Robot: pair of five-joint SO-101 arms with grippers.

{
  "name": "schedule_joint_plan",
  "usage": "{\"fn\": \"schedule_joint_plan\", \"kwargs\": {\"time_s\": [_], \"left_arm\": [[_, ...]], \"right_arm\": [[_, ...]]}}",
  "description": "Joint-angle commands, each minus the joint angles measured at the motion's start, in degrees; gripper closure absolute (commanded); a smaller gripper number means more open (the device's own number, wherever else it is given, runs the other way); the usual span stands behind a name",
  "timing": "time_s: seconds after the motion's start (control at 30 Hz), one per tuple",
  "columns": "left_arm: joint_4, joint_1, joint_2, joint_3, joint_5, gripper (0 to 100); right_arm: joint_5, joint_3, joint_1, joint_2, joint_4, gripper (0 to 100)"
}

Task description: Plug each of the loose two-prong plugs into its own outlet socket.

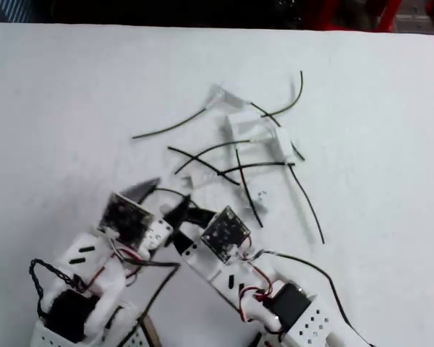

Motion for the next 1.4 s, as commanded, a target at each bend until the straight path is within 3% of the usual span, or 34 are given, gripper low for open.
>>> {"fn": "schedule_joint_plan", "kwargs": {"time_s": [0.0,0.13,0.33,0.47,0.6,0.7,0.83,1.0,1.17,1.37], "left_arm": [[0.5,1.5,0.1,-3.1,-0.6,79],[0.2,-4.1,0.1,-3.3,-0.5,80],[1.1,-9.5,0.5,-3.3,0.9,78],[4.7,-9.3,1.5,-4.7,0.9,77],[7.0,-9.3,9.9,-9.3,1.0,77],[7.1,-9.3,20.9,-13.8,2.0,77],[10.7,-9.0,38.4,-21.9,7.3,69],[16.5,-3.2,60.1,-32.4,13.4,68],[16.4,2.2,77.7,-38.9,21.9,68],[16.4,6.5,93.2,-45.2,26.0,68]], "right_arm": [[0.1,-0.5,0.0,-0.8,0.3,98.1],[0.2,-1.6,5.0,-0.9,0.2,98.1],[-0.5,-7.2,23.3,-0.8,-0.7,98.1],[-9.4,-7.5,33.6,-0.4,-6.2,98.1],[-13.2,-7.5,39.9,-0.4,-8.6,98.1],[-14.8,-7.5,41.9,-0.4,-8.8,98.1],[-15.1,-7.5,43.4,-0.4,-8.8,98.1],[-15.1,-7.5,44.6,-0.4,-8.8,98.1],[-14.9,-7.6,44.7,-0.4,-8.8,98.1],[-14.9,-7.7,46.7,-0.7,-8.8,98.1]]}}
